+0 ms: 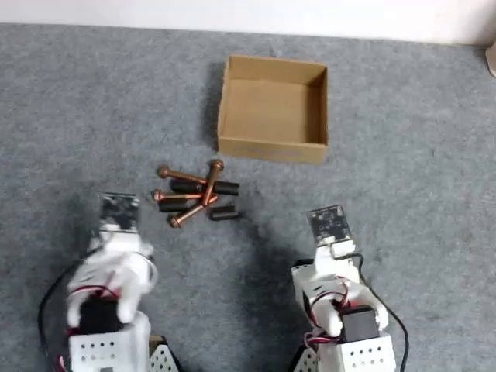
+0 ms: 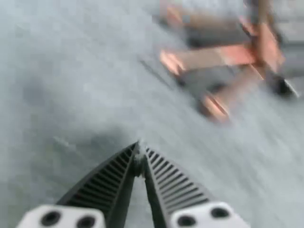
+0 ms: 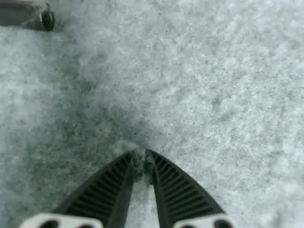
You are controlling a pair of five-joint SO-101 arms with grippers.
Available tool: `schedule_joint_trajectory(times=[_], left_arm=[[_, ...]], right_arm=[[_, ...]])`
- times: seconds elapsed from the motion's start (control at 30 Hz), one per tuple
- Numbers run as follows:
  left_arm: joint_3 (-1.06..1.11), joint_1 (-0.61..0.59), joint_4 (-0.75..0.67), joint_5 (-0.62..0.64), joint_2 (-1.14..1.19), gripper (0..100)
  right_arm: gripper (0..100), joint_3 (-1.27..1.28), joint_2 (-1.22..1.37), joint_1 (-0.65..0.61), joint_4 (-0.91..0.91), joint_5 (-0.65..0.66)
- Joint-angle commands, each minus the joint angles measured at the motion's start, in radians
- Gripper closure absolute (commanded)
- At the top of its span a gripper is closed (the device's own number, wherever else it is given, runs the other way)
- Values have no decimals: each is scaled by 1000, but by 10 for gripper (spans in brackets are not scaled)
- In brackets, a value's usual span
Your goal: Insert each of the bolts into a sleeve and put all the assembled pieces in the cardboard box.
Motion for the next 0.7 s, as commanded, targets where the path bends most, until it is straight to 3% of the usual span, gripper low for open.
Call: schedule_joint_trajectory(times=[0.0,0.17,0.27,0.47,0.57,0.67], left_arm=[[-160,-160,-94,-219,-8,982],[-354,-147,6,-189,5,982],[-400,-102,-29,-193,116,982],[-677,33,-126,-201,768,982],[-866,156,-123,-275,1096,982],[-983,277,-97,-391,1277,982]], right_arm=[[974,160,-2,131,1,-5],[971,160,-4,245,-104,-5],[971,160,-4,243,-134,-5],[971,160,-1,248,-134,-5],[971,160,1,249,-134,-5],[971,160,4,249,-134,-5]])
